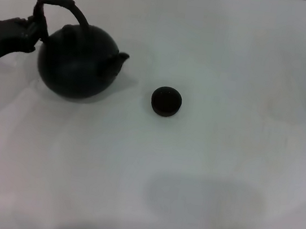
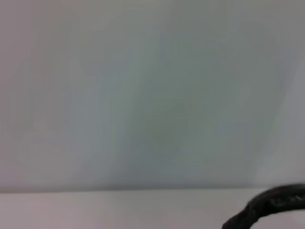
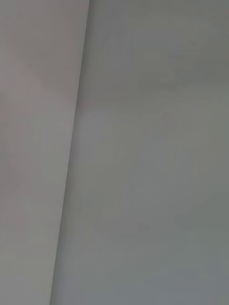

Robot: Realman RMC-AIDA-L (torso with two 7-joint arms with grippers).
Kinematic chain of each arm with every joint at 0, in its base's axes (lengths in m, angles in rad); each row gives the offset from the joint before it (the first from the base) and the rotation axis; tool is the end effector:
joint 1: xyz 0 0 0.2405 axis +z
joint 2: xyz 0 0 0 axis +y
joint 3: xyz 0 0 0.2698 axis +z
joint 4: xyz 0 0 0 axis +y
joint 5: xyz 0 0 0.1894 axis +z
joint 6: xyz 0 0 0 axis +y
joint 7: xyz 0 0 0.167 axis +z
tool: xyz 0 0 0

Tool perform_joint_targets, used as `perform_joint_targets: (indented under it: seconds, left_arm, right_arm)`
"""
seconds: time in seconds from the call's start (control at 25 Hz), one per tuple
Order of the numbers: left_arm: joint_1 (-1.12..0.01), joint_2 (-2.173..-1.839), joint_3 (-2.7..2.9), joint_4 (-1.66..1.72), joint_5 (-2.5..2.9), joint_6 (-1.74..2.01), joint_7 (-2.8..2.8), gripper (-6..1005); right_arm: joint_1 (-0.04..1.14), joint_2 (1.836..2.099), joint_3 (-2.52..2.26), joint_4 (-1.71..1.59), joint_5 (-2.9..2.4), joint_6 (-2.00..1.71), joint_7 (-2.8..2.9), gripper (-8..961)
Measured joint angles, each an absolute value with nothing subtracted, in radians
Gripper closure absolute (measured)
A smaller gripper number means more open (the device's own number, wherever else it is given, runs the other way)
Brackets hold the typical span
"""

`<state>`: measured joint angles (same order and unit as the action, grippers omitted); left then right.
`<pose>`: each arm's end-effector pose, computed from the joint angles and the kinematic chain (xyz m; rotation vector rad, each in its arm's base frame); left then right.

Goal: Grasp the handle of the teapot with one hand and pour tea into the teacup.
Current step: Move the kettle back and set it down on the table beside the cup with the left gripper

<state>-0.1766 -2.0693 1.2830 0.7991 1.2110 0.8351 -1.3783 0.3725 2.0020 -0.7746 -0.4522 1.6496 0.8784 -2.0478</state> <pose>-0.3214 0.3308 -0.0102 -2.0302 -0.9379 -0.6642 0.3849 0.3527 0.0268 -1.9451 0.8443 0.4047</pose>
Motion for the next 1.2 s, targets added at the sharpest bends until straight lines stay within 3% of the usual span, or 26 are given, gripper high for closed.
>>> perform_joint_targets:
  seconds: [0.28, 1.2]
  left_arm:
    - [-0.187, -2.071, 1.282, 0.802, 1.237, 0.803, -1.391, 896]
    - [-0.178, -2.075, 1.282, 0.811, 1.227, 0.810, -1.323, 575]
  right_arm:
    - [0.370, 2.002, -0.775, -0.452, 1.652, 0.882, -2.048, 77]
    - [0.374, 2.002, -0.766, -0.451, 1.652, 0.888, -2.048, 77]
